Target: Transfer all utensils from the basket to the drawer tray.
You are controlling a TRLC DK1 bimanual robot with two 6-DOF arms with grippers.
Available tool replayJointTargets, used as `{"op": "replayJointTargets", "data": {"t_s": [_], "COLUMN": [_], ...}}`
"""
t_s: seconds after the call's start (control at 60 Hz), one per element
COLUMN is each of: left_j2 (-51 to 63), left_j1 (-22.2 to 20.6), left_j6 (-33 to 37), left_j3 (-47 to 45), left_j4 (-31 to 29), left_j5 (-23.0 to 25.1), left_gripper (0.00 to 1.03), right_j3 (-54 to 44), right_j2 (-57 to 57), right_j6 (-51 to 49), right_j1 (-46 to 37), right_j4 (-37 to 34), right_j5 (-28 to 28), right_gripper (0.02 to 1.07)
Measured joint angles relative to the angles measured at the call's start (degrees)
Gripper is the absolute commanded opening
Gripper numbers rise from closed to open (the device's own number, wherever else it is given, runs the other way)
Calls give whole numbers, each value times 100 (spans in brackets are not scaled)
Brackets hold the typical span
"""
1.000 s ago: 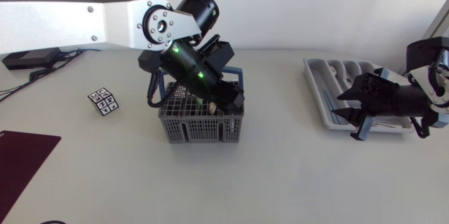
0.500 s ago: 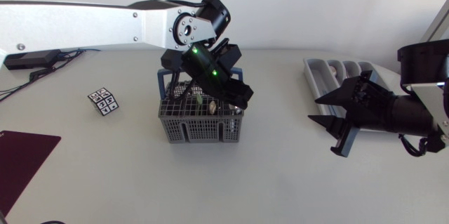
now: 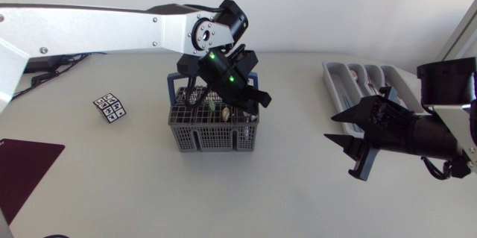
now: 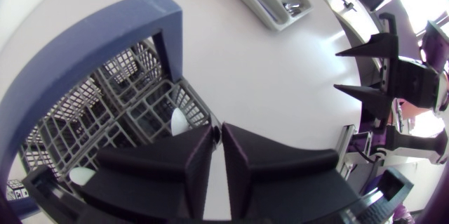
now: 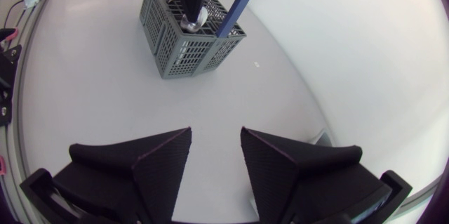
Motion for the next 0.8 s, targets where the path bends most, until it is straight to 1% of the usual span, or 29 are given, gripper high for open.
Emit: {"op": "replayJointTargets", "data": {"t_s": [0.233,0.367,0.483,0.667,0.8], "left_j2": [-9,-111,-273,-507,-713], "left_j1": [0,13,90,269,317], "left_j6": [0,-2,-2,-7,-48], "left_j3": [0,0,22,131,184], "left_j4": [-57,-144,-190,-337,-459], "left_j5": [107,350,610,754,839], "left_gripper": [4,4,4,4,4], "right_j3": [-107,-114,-114,-114,-111], "right_j2": [-116,-149,-175,-229,-240], "right_j6": [0,4,63,153,219], "right_j1": [44,129,240,341,354], "right_j4": [-2,0,0,-17,-35], "right_j5": [48,122,164,190,192], "right_gripper": [56,56,56,56,56]}}
